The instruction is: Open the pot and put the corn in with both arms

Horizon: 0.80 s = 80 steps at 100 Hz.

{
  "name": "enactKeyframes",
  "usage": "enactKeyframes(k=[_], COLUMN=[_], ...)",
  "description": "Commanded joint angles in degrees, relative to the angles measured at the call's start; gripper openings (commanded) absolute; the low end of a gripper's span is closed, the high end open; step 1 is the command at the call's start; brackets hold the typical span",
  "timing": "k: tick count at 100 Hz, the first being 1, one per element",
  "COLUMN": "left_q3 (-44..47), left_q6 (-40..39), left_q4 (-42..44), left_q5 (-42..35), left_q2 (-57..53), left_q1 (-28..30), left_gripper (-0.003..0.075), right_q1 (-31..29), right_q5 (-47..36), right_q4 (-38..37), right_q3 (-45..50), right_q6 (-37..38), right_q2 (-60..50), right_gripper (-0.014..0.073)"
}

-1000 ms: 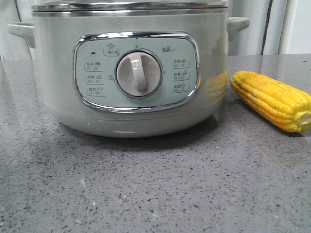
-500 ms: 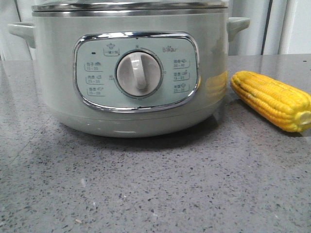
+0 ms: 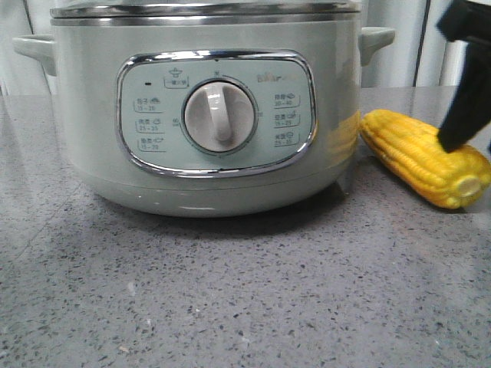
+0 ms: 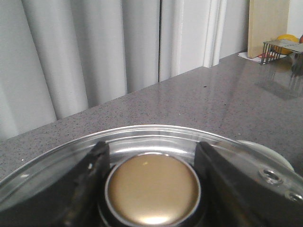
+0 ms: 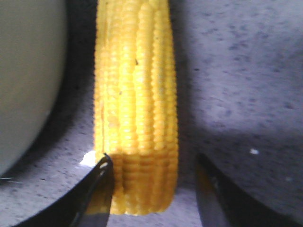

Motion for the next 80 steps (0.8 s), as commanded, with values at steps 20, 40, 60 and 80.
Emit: enactKeyframes(k=[20,40,60,80], left_q3=[-1.91,-1.91,-2.31,-5.96], left_q6=[-0.02,-0.02,-0.02,-0.02], left_q4=[0.04,0.53,1.07,5.35], left_q5=[-5.33,-5.98,-7.0,-6.04], left_q2=[-1.63,-2.79,-4.4,-5.14], left_q1=[-0.49,-0.49,-0.49,-0.49], left_gripper=[-0.002,-0.002,-0.002,-0.002], right_q1=[3.26,3.39,3.39,2.76], right_q5=[-2.21,-2.21,-0.57,0.58], right_q4=[0.84,0.84,0.84,0.84], right_q3=[-2.38,-2.38,-2.38,-2.38], right_q6=[-0.25,-0.25,-0.69,0.45], right_q2=[4.59,5.42,5.18,1.52], right_gripper=[0.0324,0.0101,-0.0064,-0.0064])
